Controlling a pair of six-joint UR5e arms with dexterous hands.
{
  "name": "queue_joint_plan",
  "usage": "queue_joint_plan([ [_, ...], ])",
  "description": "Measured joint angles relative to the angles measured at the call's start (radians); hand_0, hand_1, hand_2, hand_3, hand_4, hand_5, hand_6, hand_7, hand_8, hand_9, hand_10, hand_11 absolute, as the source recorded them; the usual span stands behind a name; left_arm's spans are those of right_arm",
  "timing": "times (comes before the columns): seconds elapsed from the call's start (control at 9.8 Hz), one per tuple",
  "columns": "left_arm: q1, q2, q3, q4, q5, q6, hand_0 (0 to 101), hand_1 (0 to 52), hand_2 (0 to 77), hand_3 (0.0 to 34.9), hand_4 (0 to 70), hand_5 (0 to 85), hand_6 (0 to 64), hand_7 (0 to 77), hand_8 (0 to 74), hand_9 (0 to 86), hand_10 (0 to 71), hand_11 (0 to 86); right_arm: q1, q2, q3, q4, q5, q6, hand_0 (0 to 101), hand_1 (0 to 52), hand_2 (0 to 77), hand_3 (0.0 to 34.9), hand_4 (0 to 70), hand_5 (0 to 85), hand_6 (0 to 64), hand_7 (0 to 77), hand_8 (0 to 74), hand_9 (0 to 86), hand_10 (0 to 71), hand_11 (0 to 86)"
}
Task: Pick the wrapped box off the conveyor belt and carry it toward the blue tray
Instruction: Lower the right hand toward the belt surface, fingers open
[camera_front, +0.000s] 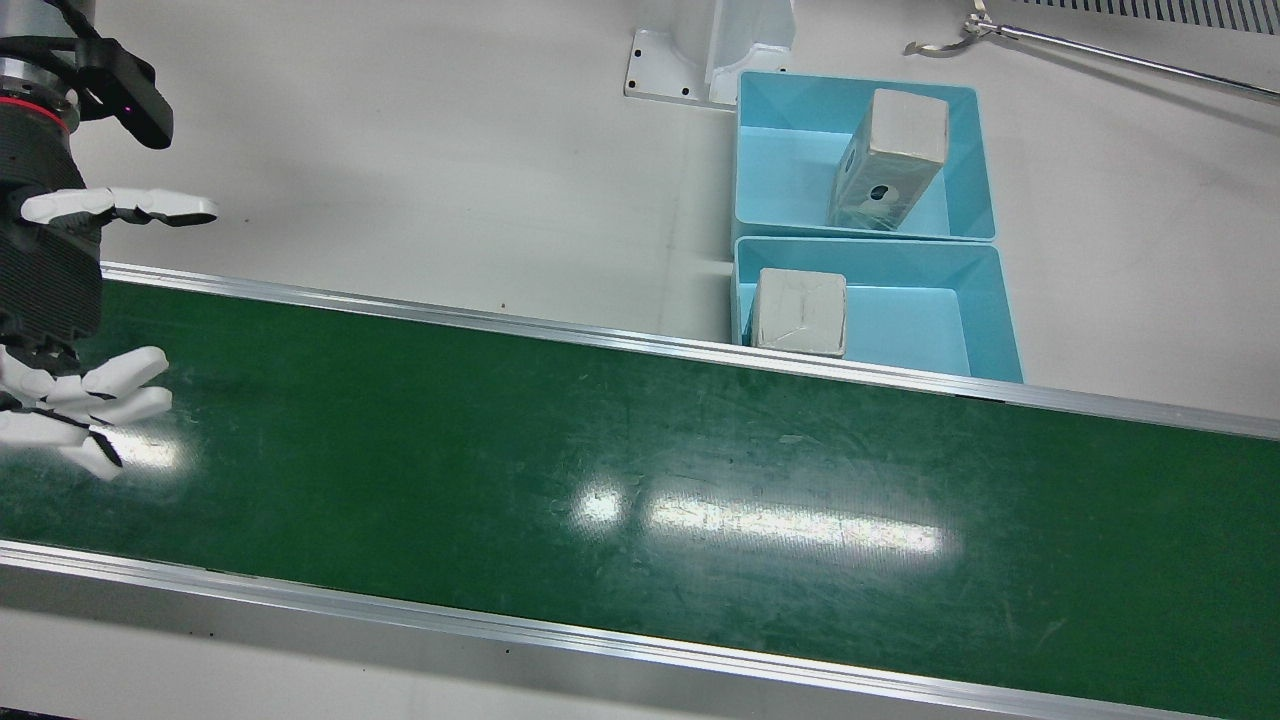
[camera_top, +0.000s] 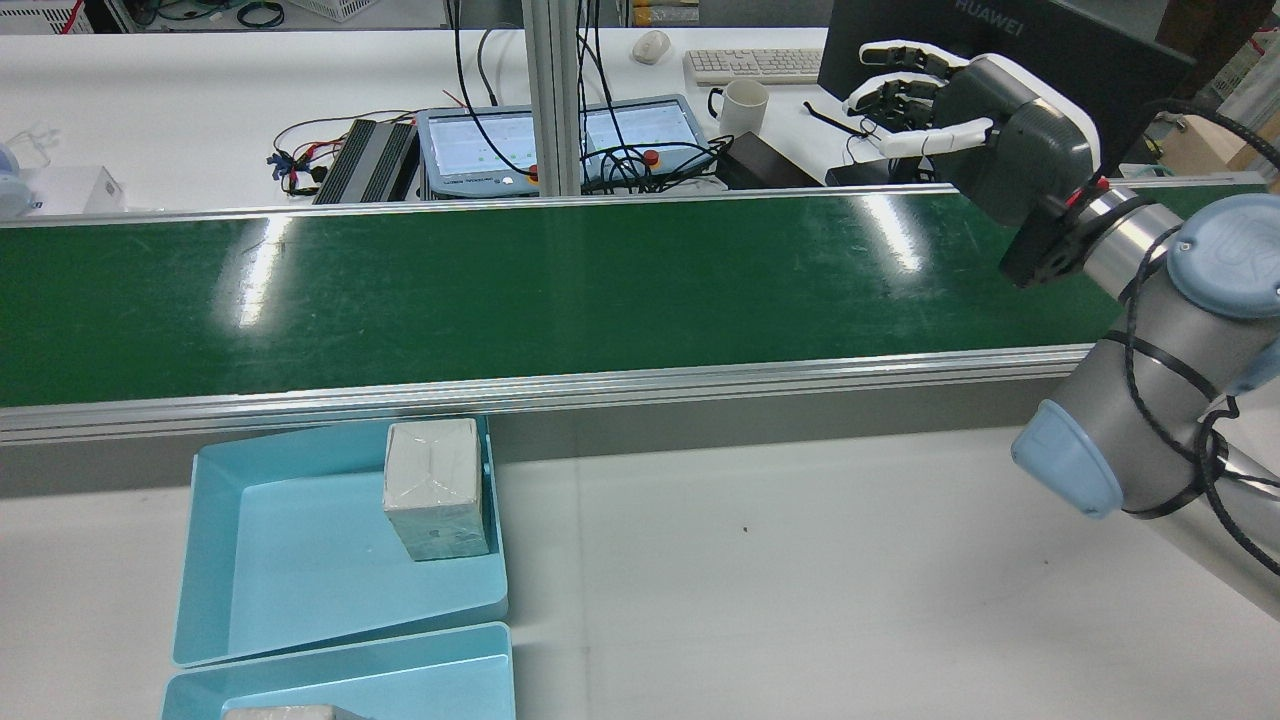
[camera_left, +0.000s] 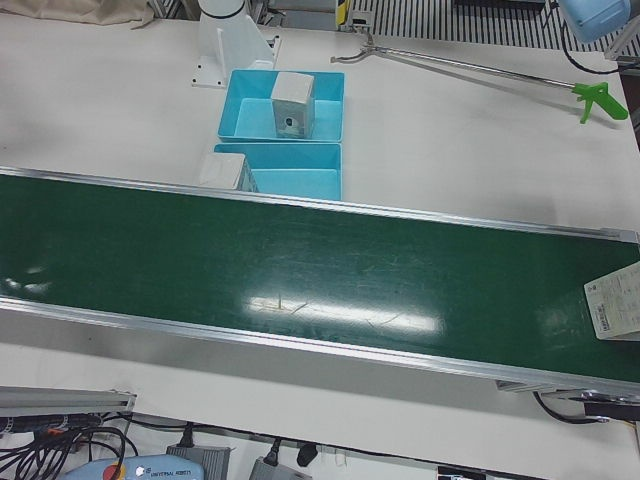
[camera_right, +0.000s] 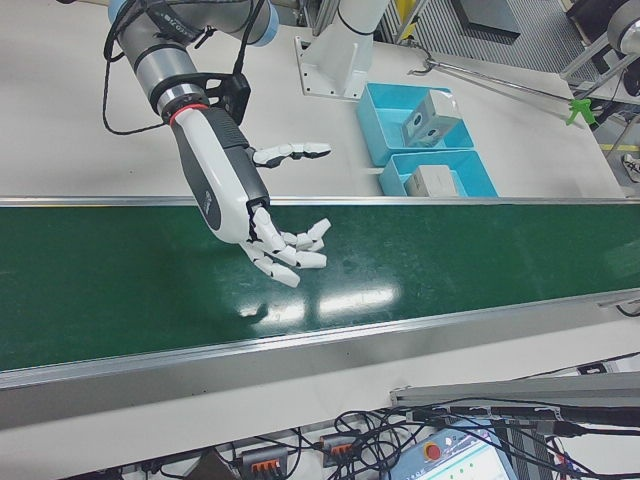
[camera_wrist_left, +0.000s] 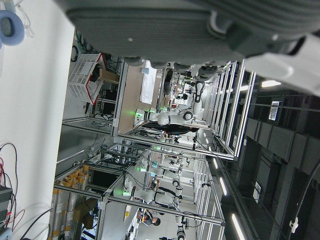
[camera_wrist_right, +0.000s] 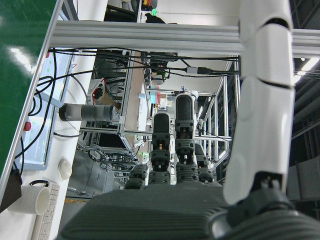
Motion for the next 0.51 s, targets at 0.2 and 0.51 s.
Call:
queue_joint_plan([
  [0.2, 0.0, 0.0, 0.0, 0.0, 0.0, 0.0, 0, 0.0, 1.1, 0.0, 0.5, 1.1, 0.5, 0.5, 0.5, 0.0, 0.5, 0.5, 0.011, 0.002, -0.043, 0.07, -0.045, 0.007, 47, 13.1, 12.0, 0.0, 1.1, 5.5, 26.2, 19.1, 19.6, 18.0, 0.0, 4.4],
  [0.51, 0.0, 0.0, 0.0, 0.0, 0.0, 0.0, 0, 0.0, 1.1, 0.0, 0.5, 1.1, 0.5, 0.5, 0.5, 0.0, 0.5, 0.0, 0.017, 0.004, -0.064, 0.124, -0.058, 0.011, 47, 13.1, 12.0, 0.0, 1.1, 9.3, 7.6, 16.9, 4.4, 7.1, 0.0, 1.1],
])
